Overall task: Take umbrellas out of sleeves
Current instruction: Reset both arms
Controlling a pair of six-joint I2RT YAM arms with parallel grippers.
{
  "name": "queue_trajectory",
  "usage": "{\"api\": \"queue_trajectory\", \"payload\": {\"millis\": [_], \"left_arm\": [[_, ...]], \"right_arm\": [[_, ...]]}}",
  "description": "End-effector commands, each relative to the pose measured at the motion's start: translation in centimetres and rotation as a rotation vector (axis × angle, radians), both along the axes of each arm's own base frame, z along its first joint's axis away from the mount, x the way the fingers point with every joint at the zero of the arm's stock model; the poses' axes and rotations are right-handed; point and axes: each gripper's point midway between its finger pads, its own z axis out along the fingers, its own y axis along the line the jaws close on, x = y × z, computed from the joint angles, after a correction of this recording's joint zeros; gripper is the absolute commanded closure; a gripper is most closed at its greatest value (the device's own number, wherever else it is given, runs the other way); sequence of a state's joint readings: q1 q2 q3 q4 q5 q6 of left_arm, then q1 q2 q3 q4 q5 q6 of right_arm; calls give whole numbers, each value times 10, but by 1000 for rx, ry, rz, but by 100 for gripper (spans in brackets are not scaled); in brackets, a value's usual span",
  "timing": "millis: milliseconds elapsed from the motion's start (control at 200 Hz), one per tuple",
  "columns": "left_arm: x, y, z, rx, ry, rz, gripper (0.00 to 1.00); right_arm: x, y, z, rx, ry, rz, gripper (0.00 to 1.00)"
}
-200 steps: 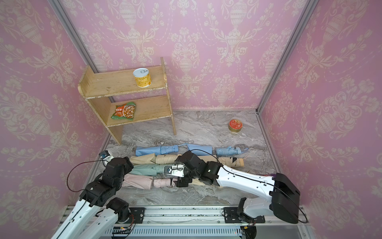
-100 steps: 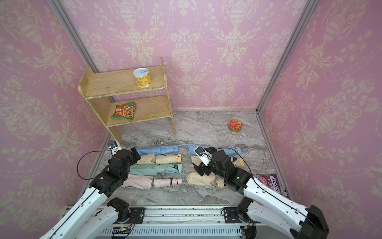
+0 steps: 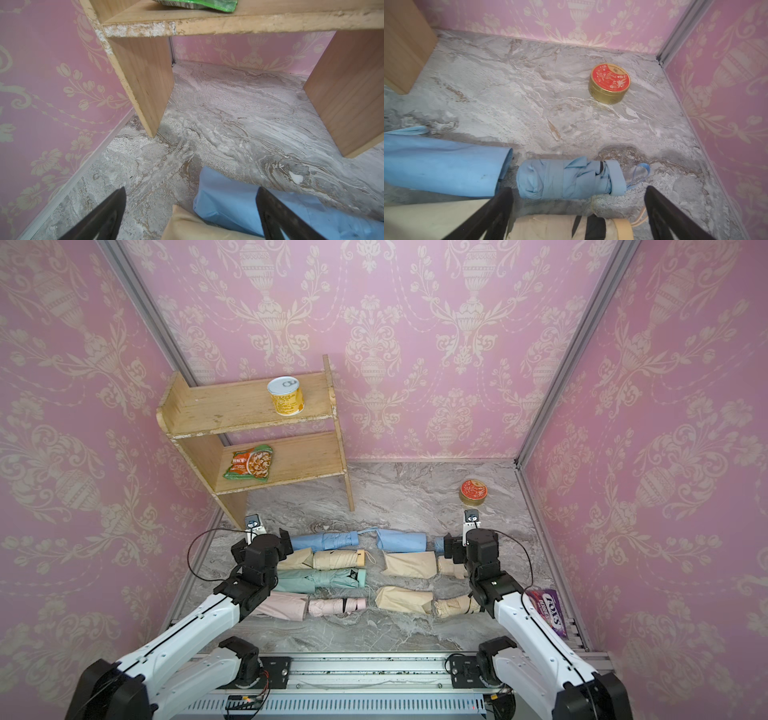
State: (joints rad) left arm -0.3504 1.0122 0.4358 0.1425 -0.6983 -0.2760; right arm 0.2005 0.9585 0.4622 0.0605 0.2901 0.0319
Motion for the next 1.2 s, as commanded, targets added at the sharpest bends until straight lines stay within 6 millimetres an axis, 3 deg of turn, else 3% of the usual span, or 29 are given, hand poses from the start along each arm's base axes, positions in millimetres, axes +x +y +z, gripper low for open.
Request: {"api": "queue_trajectory", "payload": {"millis": [0,240,455,570,666,896,1191], "left_arm": [[15,8,5,55,-49,10,1],[37,17,3,163,-58,25,1],[38,30,-32,203,-25,58,1],[39,29,-34,216,-52,37,1],[42,31,-31,221,-85,33,1],[55,27,-34,235,-77,-9,1],[64,27,-46,234,-73,-42,1]], "right_arm": [[12,-17,-4,19,-56,-80,0],[32,-25,-17,-31,-101,-76,0],[47,-29,-29,5,-122,-61,0],[60,-19,-33,46,-83,-4,0],[62,-22,-30,88,-135,-23,0],[70,-11,-54,104,-110,41,0],[70,-10,-54,111,-118,54,0]]}}
